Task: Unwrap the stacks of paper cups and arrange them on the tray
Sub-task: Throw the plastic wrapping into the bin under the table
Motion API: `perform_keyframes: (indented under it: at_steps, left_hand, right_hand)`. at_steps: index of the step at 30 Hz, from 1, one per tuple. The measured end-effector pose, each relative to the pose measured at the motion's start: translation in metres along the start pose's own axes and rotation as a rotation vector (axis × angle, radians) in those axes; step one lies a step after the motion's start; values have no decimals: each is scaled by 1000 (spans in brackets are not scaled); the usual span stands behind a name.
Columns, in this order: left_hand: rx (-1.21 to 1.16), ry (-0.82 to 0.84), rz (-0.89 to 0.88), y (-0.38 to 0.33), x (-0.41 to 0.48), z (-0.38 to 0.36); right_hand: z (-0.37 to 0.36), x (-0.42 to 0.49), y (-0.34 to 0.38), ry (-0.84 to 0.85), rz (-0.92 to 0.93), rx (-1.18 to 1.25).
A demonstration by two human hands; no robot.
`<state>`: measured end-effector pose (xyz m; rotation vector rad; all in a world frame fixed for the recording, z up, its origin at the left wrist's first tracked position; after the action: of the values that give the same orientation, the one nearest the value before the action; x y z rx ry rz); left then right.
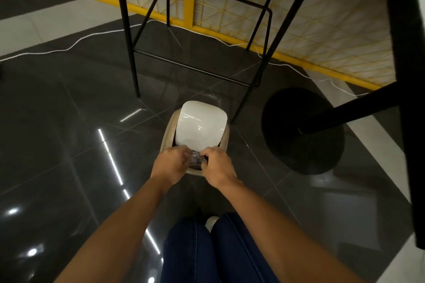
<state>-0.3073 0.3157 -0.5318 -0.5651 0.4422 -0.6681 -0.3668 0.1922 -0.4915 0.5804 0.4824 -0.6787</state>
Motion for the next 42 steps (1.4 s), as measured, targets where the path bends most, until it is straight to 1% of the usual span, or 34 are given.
perform_keyframes:
  at_steps: [3, 15, 20, 24, 27, 31, 35, 38, 42]
  left_hand:
    - [-42, -58, 24, -15, -10, 25]
    - [-91, -142, 47, -108, -44, 162]
    - [-117, -160, 4, -164, -45, 219]
    - [-141, -206, -100, -211, -40, 253]
    - [-139, -241, -175, -250, -29, 272]
    - [-166, -259, -316, -309, -14, 286]
    - [-218, -234, -422, -373, 0, 276]
    - [-214, -201, -439, -423, 13, 253]
    - [-260, -159, -437, -494, 27, 208]
  right_hand:
    - [18, -18, 10, 0, -34, 44]
    - [125, -113, 71, 1, -61, 135]
    - [180, -152, 94, -57, -54, 202]
    - [228, -176, 100, -129, -15, 226]
    - [270, -191, 97, -177, 44, 307]
    - [324, -209, 70, -278, 58, 415]
    - [375, -224, 16, -406, -37, 500]
    - [407, -233, -38, -486, -101, 537]
    - [448, -240, -120, -573, -161, 518]
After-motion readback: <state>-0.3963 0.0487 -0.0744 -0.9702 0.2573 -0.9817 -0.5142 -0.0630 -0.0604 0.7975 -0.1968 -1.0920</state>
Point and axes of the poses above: each hand's wrist, its own x-axis towards the middle knuckle, its own z-axis out of the back of the hand, y = z × x, the point moved 1 cm from there along x, towards the middle knuckle, and after that the axes turned 14 degrees about -z, right-handed, at the moved point
